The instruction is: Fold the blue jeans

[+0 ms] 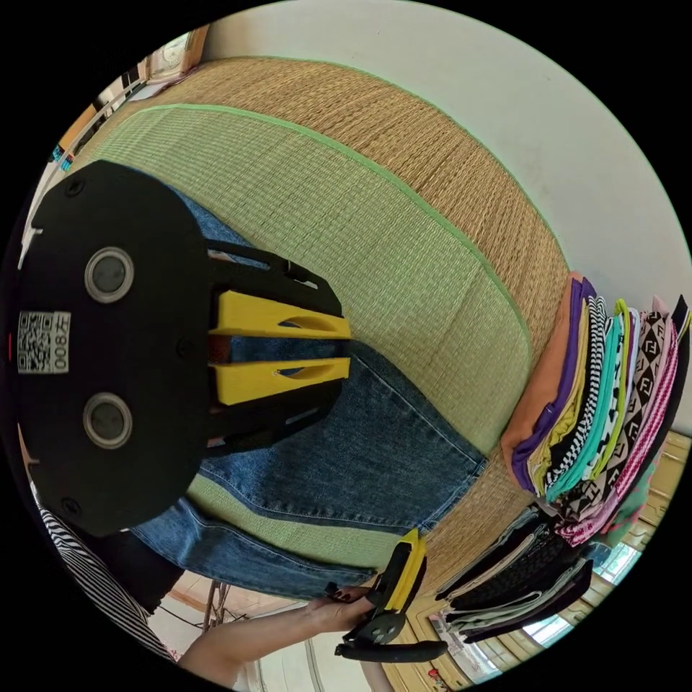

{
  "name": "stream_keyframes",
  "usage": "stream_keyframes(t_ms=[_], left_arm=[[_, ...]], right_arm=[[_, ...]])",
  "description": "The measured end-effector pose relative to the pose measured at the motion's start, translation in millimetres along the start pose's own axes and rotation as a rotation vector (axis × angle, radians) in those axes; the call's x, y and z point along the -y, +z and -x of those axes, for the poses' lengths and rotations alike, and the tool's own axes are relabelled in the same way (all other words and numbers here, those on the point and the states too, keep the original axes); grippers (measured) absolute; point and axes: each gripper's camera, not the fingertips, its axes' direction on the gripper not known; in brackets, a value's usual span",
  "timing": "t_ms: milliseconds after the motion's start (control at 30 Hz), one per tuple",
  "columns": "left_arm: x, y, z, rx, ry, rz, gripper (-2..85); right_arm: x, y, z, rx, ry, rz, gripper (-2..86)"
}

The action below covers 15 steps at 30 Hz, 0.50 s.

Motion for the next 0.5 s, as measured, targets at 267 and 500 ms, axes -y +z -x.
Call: stream_keyframes(t_ms=[267, 500], left_arm=[[15.3, -10.2, -22.3, 0.026, -0.008, -0.072, 3.3], [18.4, -27.6, -55.8, -0.107, 0.038, -0.173, 7.2]], right_arm=[[-1.9, -36.1, -47.4, 0.098, 0.032, -0.043, 3.4], [-36.5, -58.3, -98.7, 0.056, 0.138, -0.022, 5.8]])
